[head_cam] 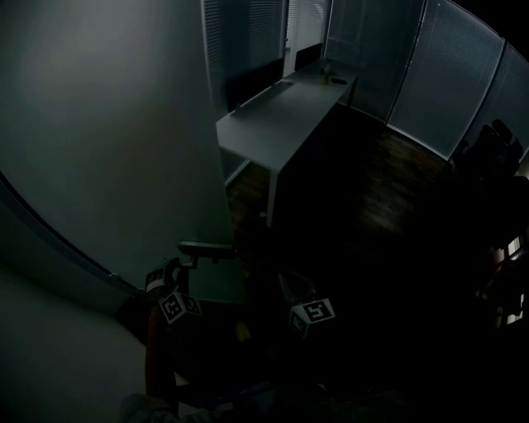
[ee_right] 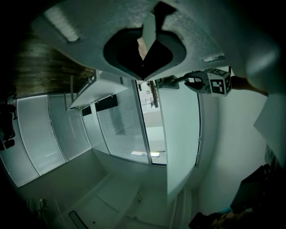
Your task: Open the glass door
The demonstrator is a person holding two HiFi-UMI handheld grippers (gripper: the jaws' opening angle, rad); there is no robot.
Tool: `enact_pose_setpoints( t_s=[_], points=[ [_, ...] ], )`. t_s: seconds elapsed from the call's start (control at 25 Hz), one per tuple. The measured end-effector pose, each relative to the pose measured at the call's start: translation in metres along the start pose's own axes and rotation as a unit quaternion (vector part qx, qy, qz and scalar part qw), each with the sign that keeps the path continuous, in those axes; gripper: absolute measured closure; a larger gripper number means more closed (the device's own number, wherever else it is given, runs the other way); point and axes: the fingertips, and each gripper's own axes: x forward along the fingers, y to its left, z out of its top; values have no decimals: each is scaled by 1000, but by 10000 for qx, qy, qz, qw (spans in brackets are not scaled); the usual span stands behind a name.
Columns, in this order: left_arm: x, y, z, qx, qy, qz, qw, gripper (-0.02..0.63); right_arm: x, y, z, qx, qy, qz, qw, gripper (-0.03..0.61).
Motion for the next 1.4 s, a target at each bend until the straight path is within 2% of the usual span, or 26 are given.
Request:
enact_pose_setpoints(
  t_s=[0.2,0.56,0.92,1.08,1.24,1.4],
  points=[
    [-17,-14,-17,17,45,155,9999,461,-20,11,-8,-45,-33,48,10000,580],
    [-19,-17,-28,-25,113,227,9997,461,-21,14,-12,-88,-12,107,9999,580],
    [-27,-16,-26,-87,85,248,9996,459,-22,14,-9,-99,-42,137,9998,580],
    [-32,-14,-26,-365,8,393,9986,449,-23,13,-9,-81,-24,108,9999,580],
    [-41,-15,-23,-993,-293,385,9939,397,-24,12,-8,-92,12,110,9999,580],
    [-57,-21,-19,-1189,-390,315,9916,369,-26,13,-7,-116,38,146,9998,580]
  ],
)
